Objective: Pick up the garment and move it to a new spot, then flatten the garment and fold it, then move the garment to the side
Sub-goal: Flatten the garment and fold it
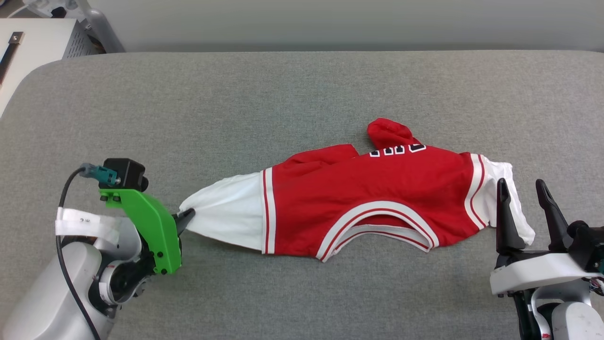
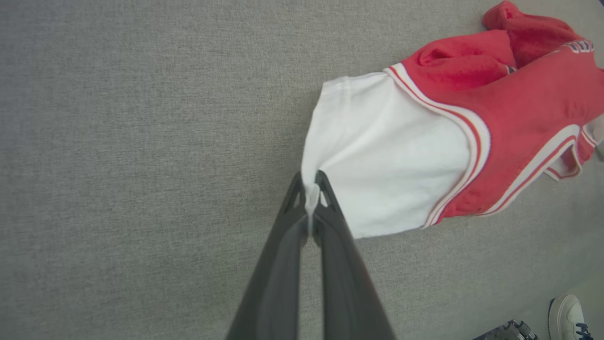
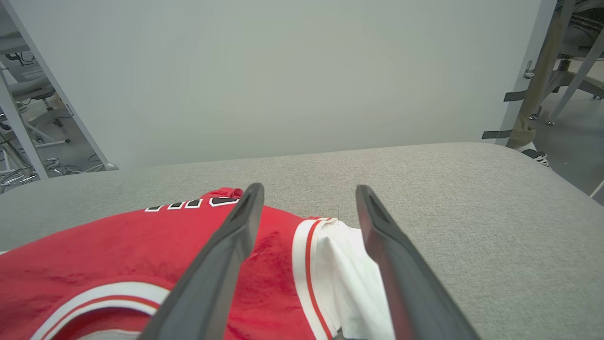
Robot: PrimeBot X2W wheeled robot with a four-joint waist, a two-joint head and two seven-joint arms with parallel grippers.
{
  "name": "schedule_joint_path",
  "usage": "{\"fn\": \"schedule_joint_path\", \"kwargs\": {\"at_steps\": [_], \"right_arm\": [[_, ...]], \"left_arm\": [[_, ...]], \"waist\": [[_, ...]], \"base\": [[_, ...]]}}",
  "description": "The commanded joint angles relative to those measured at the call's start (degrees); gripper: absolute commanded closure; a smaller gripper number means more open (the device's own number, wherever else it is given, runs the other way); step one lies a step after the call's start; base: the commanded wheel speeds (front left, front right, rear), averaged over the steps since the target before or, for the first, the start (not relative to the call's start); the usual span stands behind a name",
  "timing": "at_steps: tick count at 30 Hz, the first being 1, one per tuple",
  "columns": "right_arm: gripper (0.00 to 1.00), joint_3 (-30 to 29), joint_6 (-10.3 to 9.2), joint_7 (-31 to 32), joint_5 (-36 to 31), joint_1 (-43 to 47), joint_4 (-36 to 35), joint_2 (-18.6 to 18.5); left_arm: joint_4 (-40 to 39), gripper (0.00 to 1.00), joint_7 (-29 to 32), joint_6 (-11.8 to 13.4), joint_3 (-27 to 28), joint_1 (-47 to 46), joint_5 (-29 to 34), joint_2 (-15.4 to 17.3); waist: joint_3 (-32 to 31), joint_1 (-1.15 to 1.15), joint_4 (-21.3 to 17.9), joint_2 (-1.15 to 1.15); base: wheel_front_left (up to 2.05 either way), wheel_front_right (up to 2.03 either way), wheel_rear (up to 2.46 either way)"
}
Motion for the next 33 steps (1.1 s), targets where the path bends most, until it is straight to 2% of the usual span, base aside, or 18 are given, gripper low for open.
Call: {"fn": "schedule_joint_path", "kwargs": {"at_steps": [1, 7, 8, 9, 14, 18, 22, 23, 24, 28, 33], "right_arm": [[0.00, 0.1, -0.05, 0.3, -0.4, 0.7, -0.1, -0.1], [0.00, 0.1, -0.05, 0.9, -0.4, 0.7, -0.5, -0.1], [0.00, 0.1, -0.05, 1.0, -0.4, 0.7, -0.5, -0.1], [0.00, 0.0, -0.05, 1.1, -0.5, 0.8, -0.6, -0.1], [0.00, -0.2, -0.05, 1.4, -0.6, 1.1, -0.5, -0.1], [0.00, -1.0, -0.05, 1.9, -0.6, 1.8, -0.7, -0.3], [0.00, -2.2, -0.05, 2.8, -0.6, 2.8, -1.0, -1.1], [0.00, -2.1, -0.05, 5.1, -0.6, 3.6, -1.3, -2.3], [0.00, -0.3, -0.05, 9.9, 0.6, 4.3, -1.9, -4.5], [0.00, -0.3, -0.05, 20.7, 2.4, 4.4, -3.8, -9.2], [0.00, -3.0, -0.05, 36.3, 4.8, 2.6, -4.2, -12.8]], "left_arm": [[-0.1, 1.00, -1.0, 0.5, -0.3, 1.1, 0.3, -0.5], [5.3, 1.00, -6.4, -0.3, -0.4, 2.3, 0.4, -4.1], [6.5, 0.03, -7.0, -0.5, -0.7, 2.2, 0.9, -4.2], [8.1, 0.00, -7.8, -0.6, -1.1, 2.0, 1.8, -4.4], [13.5, 0.00, -17.0, -0.9, -1.9, -0.2, 7.8, -4.7], [14.9, 0.00, -27.1, -2.7, -1.5, -0.9, 10.4, -6.5], [15.2, 0.00, -37.8, -2.7, -1.1, 0.0, 13.5, -8.0], [14.0, 0.00, -45.3, -3.7, -1.6, 1.8, 16.0, -9.0], [11.1, 0.00, -47.6, -4.9, -1.1, 4.0, 17.1, -10.3], [4.4, 0.00, -48.1, -4.2, 2.9, 7.6, 20.5, -12.2], [0.8, 0.00, -48.1, -5.5, 5.4, 11.0, 24.2, -14.0]], "waist": [[0.1, 0.00, -0.3, 0.00], [0.7, 0.00, -1.0, 0.00], [0.7, 0.00, -1.1, 0.00], [0.7, 0.00, -1.1, 0.00], [0.0, 0.00, -0.8, 0.00], [-1.2, 0.00, -0.1, 0.00], [-2.8, 0.00, 1.0, 0.00], [-3.6, 0.00, 1.5, 0.00], [-4.0, 0.00, 1.9, 0.00], [-3.8, 0.00, 2.7, 0.00], [-2.8, 0.00, 3.9, 0.00]], "base": [[0.00, 0.00, 0.00], [0.00, 0.00, 0.00], [0.00, 0.00, 0.00], [0.00, 0.00, 0.00], [0.00, 0.00, 0.00], [0.00, 0.00, 0.00], [0.00, 0.00, 0.00], [0.00, 0.00, 0.00], [0.00, 0.00, 0.00], [0.00, 0.00, 0.00], [0.00, 0.00, 0.00]]}}
